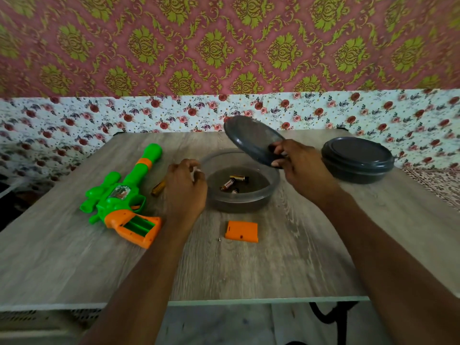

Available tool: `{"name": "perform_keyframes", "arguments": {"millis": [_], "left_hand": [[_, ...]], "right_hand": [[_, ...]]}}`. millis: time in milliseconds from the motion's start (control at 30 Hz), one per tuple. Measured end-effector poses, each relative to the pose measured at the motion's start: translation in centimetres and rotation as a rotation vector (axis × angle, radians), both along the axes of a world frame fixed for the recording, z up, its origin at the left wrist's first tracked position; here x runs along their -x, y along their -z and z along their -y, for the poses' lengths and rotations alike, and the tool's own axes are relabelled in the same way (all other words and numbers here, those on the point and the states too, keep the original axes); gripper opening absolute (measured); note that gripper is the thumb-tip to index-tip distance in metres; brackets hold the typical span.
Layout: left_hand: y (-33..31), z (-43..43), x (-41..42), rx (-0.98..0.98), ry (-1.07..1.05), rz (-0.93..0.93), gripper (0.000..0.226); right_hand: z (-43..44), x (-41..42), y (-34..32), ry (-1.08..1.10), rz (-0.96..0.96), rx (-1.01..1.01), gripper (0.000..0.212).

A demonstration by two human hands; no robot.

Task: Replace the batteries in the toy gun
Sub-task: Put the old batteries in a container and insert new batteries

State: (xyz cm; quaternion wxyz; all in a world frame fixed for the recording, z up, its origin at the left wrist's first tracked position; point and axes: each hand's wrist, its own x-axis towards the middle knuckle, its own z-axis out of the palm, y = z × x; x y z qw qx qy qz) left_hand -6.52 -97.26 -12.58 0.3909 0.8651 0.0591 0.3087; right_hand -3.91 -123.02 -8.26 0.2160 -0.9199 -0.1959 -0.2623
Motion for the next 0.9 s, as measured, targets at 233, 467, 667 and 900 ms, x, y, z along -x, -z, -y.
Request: {"name": "perform_keyframes", "arguments": {"millis": [233, 467, 667, 900], "left_hand": [[0.3, 0.0, -0.3, 0.013, -0.016, -0.023, 0.038], [-0.6, 0.4, 0.3, 0.095, 0.006, -0.047, 0.058], [-0.9, 0.4, 0.7, 0.138, 0.024, -0.020, 0.044], [-0.7, 0.1, 0.4, 0.103, 0.021, -0.002, 0.034]], "right_hand": [[-1.6, 2.9, -1.1, -0.118, -0.051, 0.229, 0.021], [-2.3, 3.2, -1.1, -0.293, -0.070, 0.109, 0.016], [-2.1, 3.2, -0.5, -0.361, -0.094, -0.185, 0.019], [-3.3, 3.3, 0.1, -0.232, 0.047, -0.332, 0.011]]}}
